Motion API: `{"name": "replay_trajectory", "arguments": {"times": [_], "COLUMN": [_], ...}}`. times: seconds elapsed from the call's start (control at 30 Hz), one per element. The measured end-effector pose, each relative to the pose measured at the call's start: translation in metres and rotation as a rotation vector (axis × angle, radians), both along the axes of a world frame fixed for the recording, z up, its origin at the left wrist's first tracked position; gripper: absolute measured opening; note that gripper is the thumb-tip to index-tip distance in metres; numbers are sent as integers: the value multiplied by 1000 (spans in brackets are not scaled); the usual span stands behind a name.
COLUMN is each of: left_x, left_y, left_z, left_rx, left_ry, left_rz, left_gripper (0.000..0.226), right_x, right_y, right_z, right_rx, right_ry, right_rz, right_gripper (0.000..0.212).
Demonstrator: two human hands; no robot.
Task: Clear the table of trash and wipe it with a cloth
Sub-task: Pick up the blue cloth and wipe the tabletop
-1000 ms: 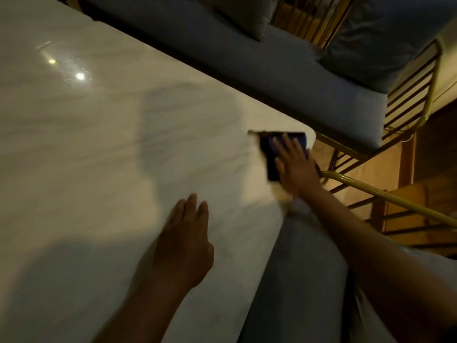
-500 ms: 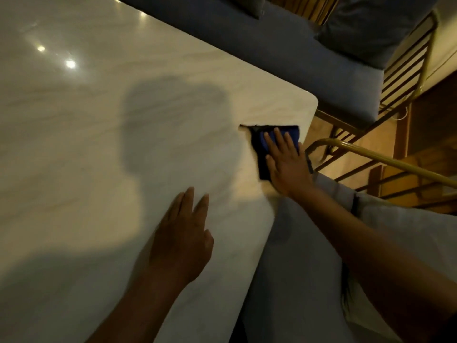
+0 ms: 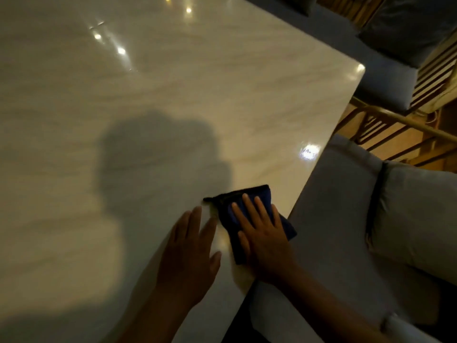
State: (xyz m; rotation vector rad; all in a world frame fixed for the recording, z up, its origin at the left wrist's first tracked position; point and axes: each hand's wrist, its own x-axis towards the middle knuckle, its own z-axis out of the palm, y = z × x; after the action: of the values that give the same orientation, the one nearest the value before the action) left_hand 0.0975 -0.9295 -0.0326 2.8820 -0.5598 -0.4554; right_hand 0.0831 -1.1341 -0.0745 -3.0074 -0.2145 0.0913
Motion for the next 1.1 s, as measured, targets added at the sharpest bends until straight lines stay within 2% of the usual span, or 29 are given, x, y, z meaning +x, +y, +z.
{"name": "replay_trajectory", "arguments": {"times": [0.13,0.3,0.4,0.53,0.77,0.9,0.97,1.1], "left_x": [-45,-67,-78,-101,-171,-238,-276,-331], "left_y": [41,70,85,109,172,247,286,347], "left_z": [2,0,-2,0,4,12,17,9], "left_rx": [48,52,38,9,-45,-43,-5,-33], "left_ry": [5,-34,-43,6,45,90,115,75], "left_rz": [-21,-31,-22,-13,45,60,67,119], "left_gripper": [83,83,81,80,80,81,80,80], "right_x": [-7,76,82,-3,-184,-216,-203,-173], "right_y": [-4,-49,-42,16,171,184,182,222], "right_z": [3,8,5,2,6,13,13,13], "right_rx": [12,1,6,19,56,-7,-67,-24], "right_ry": [23,39,39,-13,6,-10,10,65], "right_rz": [78,-207,-270,-103,97,181,87,-252], "right_gripper": [58,62,62,61,62,57,59,71]}}
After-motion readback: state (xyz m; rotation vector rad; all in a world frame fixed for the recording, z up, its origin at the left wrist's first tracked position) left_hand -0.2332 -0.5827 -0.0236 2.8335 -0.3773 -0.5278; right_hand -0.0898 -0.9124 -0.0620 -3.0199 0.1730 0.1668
